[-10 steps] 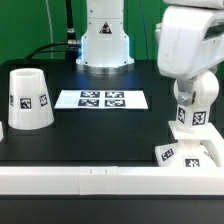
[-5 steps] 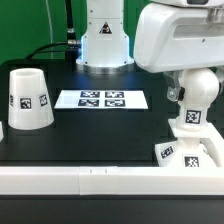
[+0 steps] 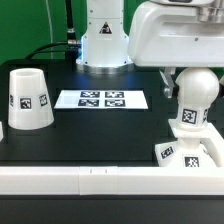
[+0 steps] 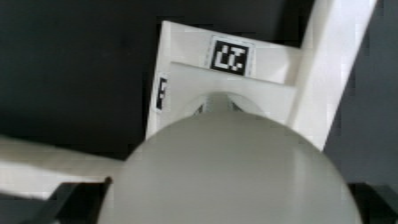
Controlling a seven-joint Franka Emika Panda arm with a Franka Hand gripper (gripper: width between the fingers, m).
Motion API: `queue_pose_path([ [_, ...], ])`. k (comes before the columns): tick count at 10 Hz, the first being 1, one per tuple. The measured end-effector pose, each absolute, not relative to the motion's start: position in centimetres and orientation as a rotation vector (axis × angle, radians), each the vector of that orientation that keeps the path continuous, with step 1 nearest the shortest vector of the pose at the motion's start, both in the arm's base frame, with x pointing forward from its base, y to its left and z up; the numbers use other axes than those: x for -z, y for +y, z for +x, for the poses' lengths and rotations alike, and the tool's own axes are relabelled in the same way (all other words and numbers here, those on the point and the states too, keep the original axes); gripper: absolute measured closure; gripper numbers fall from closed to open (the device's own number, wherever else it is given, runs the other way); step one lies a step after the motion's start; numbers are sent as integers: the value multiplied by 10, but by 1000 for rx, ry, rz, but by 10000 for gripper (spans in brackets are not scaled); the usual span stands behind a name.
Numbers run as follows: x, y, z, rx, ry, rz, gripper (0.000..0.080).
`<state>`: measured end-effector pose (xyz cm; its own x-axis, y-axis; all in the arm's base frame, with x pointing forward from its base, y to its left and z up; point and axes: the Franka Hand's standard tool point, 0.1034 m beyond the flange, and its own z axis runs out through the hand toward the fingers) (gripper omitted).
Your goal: Assemble lamp
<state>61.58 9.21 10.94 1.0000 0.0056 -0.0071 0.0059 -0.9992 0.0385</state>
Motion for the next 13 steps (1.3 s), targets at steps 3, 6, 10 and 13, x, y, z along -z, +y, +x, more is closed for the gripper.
queue_pose_path([
  [3, -109, 89, 614, 1, -466, 3109, 220],
  [6, -109, 87, 614, 29, -912, 3040, 220],
  [10, -108, 89, 613, 107, -1529, 2837, 220],
  [13, -108, 90, 613, 131, -1772, 2697, 220],
])
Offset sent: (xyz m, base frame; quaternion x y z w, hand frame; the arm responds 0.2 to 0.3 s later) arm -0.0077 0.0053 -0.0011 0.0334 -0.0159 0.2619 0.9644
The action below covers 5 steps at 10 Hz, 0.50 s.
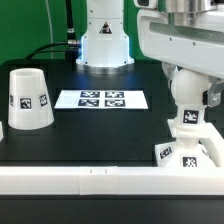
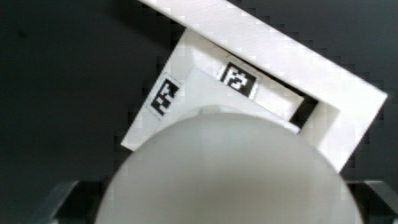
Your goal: Assemble lamp
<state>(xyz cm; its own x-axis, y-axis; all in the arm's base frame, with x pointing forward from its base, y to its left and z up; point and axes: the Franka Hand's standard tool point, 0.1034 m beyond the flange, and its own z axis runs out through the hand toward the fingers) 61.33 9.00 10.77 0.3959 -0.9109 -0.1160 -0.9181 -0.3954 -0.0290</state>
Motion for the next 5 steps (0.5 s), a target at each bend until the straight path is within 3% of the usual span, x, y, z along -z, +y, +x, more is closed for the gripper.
queue_pose_path([
  [2, -109, 91, 613, -133, 1758, -2497, 220],
  [3, -108, 92, 613, -131, 1718, -2523, 150],
  [5, -109, 92, 613, -128, 1603, -2598, 116],
])
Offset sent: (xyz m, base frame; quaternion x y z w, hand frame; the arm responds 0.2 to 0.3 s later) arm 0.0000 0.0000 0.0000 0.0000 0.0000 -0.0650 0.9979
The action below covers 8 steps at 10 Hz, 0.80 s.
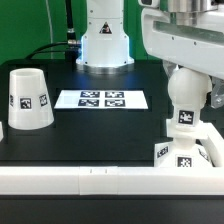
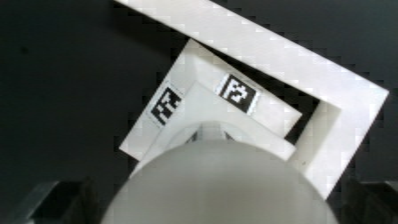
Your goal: Assemble lamp
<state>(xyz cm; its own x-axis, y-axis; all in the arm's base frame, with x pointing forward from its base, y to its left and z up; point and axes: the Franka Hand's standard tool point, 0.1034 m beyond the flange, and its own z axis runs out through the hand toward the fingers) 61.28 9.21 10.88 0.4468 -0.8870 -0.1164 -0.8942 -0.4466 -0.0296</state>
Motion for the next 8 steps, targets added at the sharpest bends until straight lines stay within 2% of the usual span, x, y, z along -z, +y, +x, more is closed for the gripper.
queue_pose_path([
  [8, -109, 92, 613, -78, 714, -2955, 101],
])
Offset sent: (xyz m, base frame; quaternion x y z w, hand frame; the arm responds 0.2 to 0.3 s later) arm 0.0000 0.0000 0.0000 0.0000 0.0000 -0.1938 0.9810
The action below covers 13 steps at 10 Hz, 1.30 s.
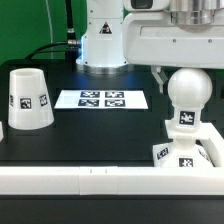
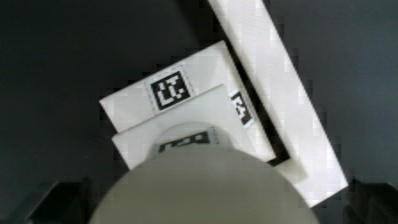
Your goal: Assemble lamp
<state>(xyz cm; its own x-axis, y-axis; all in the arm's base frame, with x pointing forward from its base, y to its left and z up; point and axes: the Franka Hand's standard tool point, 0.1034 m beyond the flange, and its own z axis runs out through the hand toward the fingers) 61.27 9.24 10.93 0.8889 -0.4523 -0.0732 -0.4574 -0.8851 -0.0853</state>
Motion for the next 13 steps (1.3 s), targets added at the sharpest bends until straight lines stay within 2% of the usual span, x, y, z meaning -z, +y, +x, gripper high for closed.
queue_pose_path([
  [4, -128, 86, 586, -69, 537, -2993, 101],
  [7, -149, 62, 570, -57, 500, -2990, 101],
  [12, -147, 62, 569, -61, 497, -2992, 101],
  [13, -143, 54, 563, -58, 410, -3008, 101],
])
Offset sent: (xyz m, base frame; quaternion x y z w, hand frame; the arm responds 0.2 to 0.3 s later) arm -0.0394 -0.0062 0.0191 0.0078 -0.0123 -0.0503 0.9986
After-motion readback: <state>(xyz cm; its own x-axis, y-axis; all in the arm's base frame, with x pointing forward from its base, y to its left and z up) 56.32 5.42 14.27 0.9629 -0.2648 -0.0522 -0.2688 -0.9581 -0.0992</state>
